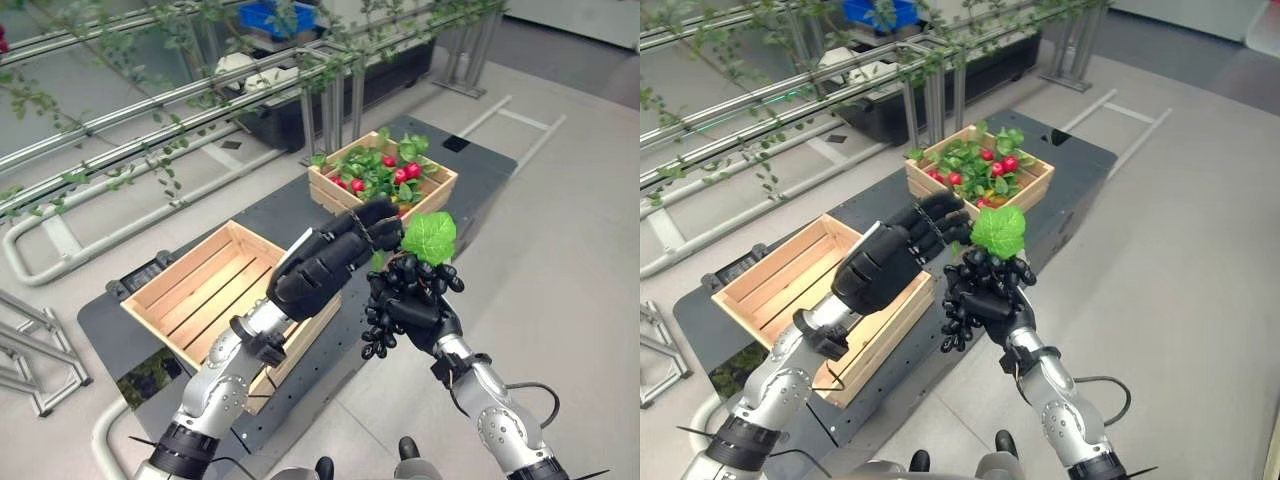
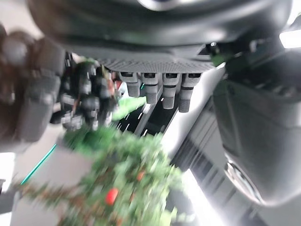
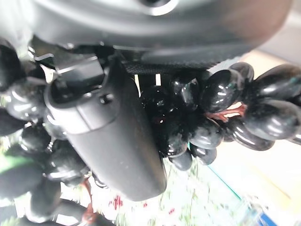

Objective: Pick up the fruits from the basket on one side to the basket on the other side

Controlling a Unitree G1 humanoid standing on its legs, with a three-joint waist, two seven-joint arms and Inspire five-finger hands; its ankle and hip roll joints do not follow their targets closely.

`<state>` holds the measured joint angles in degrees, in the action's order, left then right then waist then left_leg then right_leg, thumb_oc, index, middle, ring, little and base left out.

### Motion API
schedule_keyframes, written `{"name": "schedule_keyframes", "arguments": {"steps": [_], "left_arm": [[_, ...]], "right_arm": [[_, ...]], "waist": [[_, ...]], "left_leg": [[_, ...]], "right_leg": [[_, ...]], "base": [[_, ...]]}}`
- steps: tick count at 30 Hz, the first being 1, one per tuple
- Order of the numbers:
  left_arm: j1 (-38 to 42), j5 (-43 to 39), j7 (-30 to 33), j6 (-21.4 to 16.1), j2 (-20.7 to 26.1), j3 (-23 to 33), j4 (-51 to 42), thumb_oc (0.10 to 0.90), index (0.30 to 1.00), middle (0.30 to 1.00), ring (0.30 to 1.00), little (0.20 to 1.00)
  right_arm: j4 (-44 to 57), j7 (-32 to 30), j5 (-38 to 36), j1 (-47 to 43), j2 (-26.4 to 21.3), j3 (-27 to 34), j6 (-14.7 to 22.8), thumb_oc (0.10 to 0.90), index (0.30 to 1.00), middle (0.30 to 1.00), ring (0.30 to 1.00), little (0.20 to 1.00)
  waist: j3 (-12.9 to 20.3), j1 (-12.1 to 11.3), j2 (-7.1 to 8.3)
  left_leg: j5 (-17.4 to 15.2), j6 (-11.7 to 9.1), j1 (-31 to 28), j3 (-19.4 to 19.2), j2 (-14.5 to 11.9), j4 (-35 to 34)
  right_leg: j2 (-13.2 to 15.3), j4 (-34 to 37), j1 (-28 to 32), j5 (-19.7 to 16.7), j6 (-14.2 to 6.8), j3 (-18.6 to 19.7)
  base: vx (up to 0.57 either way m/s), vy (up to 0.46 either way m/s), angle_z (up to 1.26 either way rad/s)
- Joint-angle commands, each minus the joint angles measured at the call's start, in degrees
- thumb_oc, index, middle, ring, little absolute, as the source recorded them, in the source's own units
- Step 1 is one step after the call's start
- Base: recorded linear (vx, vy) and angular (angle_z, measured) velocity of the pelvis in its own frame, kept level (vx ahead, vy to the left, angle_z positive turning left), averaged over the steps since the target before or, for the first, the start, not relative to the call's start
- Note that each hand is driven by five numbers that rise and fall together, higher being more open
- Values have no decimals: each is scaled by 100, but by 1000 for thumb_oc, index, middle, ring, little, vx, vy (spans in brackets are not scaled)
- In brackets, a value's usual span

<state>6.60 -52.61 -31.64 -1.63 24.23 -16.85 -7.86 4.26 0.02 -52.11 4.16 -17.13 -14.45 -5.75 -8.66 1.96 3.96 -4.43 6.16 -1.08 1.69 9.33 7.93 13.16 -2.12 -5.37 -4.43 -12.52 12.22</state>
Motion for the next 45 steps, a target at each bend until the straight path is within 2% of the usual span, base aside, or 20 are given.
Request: {"name": "schedule_keyframes", "arguments": {"steps": [1, 4, 6, 9, 10, 12, 13, 14, 17, 19, 20, 23, 30, 33, 34, 37, 38, 39, 42, 45], "left_arm": [[484, -76, 51, -450, -121, 221, -480, 800, 900, 900, 900, 900], [494, -36, -4, -464, -80, 193, -454, 800, 900, 900, 900, 900], [406, -239, -46, -345, 1, 220, -547, 800, 900, 900, 900, 900], [344, -149, -92, -325, 24, 230, -530, 800, 900, 900, 900, 900], [259, -27, -134, -338, 73, 224, -567, 800, 900, 900, 900, 900], [202, -15, -148, -327, 113, 234, -635, 800, 900, 900, 900, 900], [139, -43, -132, -334, 209, 301, -690, 800, 900, 900, 900, 900], [135, -53, -140, -332, 220, 307, -696, 800, 900, 900, 900, 900], [20, -197, 2, -389, 346, 379, -800, 800, 900, 900, 900, 900], [-62, -273, 152, -437, 355, 429, -870, 800, 900, 900, 900, 900], [-66, -196, 258, -547, 333, 407, -862, 800, 900, 900, 900, 900], [69, -252, 266, -715, 199, 310, -711, 800, 900, 900, 900, 900], [196, -72, 211, -677, -223, 184, -584, 800, 900, 900, 900, 900], [152, -93, 237, -700, -280, 181, -636, 800, 900, 900, 900, 900], [112, -80, 270, -719, -292, 198, -686, 800, 900, 900, 900, 900], [35, -131, 207, -677, -321, 301, -754, 800, 900, 900, 900, 900], [-40, -107, 253, -646, -336, 408, -842, 800, 900, 900, 900, 900], [-40, -107, 253, -646, -336, 408, -842, 800, 900, 900, 900, 900], [-117, -250, 131, -482, -375, 609, -927, 800, 900, 900, 900, 900], [-133, -352, 58, -363, -401, 715, -935, 800, 900, 900, 900, 900]], "right_arm": [[635, 564, -145, -567, -89, 292, 552, 400, 300, 300, 300, 300], [624, 573, -153, -603, -144, 260, 600, 400, 300, 300, 300, 300], [652, 607, -86, -719, -226, 175, 757, 400, 300, 300, 300, 300], [724, 643, -30, -743, -215, 154, 784, 400, 300, 300, 300, 300], [744, 688, -30, -757, -203, 135, 793, 400, 300, 300, 300, 300], [747, 727, -51, -765, -191, 86, 833, 400, 300, 300, 300, 300], [732, 782, -59, -770, -156, 21, 850, 400, 300, 300, 300, 300], [725, 774, -57, -775, -150, 14, 856, 400, 300, 300, 300, 300], [651, 807, 9, -840, -53, -132, 809, 400, 300, 300, 300, 300], [607, 799, 66, -909, -22, -259, 714, 400, 300, 300, 300, 300], [602, 768, 73, -975, -36, -326, 658, 400, 300, 300, 300, 300], [620, 695, 86, -1001, -163, -289, 604, 400, 300, 300, 300, 300], [645, 587, 2, -756, -191, 8, 777, 400, 300, 300, 300, 300], [667, 671, 36, -686, -200, 79, 738, 400, 300, 300, 300, 300], [672, 721, 8, -681, -228, 104, 671, 400, 300, 300, 300, 300], [685, 823, -61, -705, -293, 139, 448, 400, 300, 300, 300, 300], [722, 1013, -144, -716, -356, 146, 170, 400, 300, 300, 300, 300], [722, 1013, -144, -716, -356, 146, 170, 400, 300, 300, 300, 300], [639, 1252, -282, -705, -445, 172, -207, 400, 300, 300, 300, 300], [527, 1414, -273, -673, -451, 209, -340, 400, 300, 300, 300, 300]], "waist": [[197, -45, -276], [184, -90, -308], [201, -217, -425], [220, -293, -462], [235, -387, -505], [235, -472, -519], [236, -576, -509], [233, -590, -505], [331, -745, -406], [470, -828, -335], [511, -805, -308], [520, -655, -252], [464, -369, -148], [444, -354, -91], [426, -383, -53], [468, -449, -4], [515, -510, 21], [515, -510, 21], [651, -528, -69], [693, -493, -131]], "left_leg": [[-481, -438, -451, 140, -148, -368], [-384, -420, -460, -9, -194, -512], [-93, -343, -473, -406, -337, -914], [1, -301, -485, -652, -406, -1068], [85, -283, -445, -842, -492, -1148], [112, -286, -423, -1022, -548, -1149], [133, -309, -404, -1316, -629, -1165], [135, -313, -406, -1354, -637, -1170], [201, -459, -394, -1801, -751, -1274], [407, -677, -239, -2280, -998, -1293], [511, -782, -156, -2484, -1130, -1293], [697, -956, -14, -2618, -1383, -1293], [875, -1155, 113, -2466, -1677, -1293], [950, -1140, 179, -2050, -1676, -1260], [923, -1152, 242, -1635, -1656, -1123], [792, -1146, 352, -957, -1576, -846], [643, -1113, 358, -452, -1418, -683], [643, -1113, 358, -452, -1418, -683], [569, -1095, 114, 53, -1297, -912], [527, -1071, -53, 156, -1256, -1051]], "right_leg": [[-231, 272, -391, -604, 138, -1002], [-248, -27, -408, -543, 169, -1205], [-303, -849, -385, -289, 285, -1763], [-272, -1331, -308, -100, 331, -2093], [-220, -1732, -138, 149, 395, -2447], [-115, -1946, 7, 294, 434, -2711], [52, -2003, 253, 456, 444, -3079], [71, -1997, 287, 472, 442, -3119], [141, -1259, 1019, 745, 345, -3492], [-74, -63, 1518, 808, 343, -3806], [-189, 327, 1598, 716, 344, -3753], [-414, 712, 1541, 545, 452, -3538], [-726, 712, 1233, 499, 656, -3301], [-864, 712, 1061, 416, 787, -3034], [-887, 712, 1005, 374, 817, -2805], [-886, 712, 892, 331, 846, -2407], [-876, 712, 826, 305, 827, -2147], [-876, 712, 826, 305, 827, -2147], [-895, 712, 766, 319, 782, -1721], [-862, 712, 789, 313, 717, -1549]], "base": [[-162, 97, -122], [-166, 53, -103], [-268, 30, -55], [-202, -40, -74], [-206, -90, -44], [-201, -136, -59], [-169, -151, -63], [-110, -203, -77], [-85, -268, -117], [-177, -407, -176], [-181, -380, -204], [-170, -381, -143], [-131, -260, -48], [-134, -180, -46], [-113, -95, -34], [-31, 0, -63], [-7, 56, -64], [9, 114, -87], [29, 194, -95], [41, 275, -61]]}}
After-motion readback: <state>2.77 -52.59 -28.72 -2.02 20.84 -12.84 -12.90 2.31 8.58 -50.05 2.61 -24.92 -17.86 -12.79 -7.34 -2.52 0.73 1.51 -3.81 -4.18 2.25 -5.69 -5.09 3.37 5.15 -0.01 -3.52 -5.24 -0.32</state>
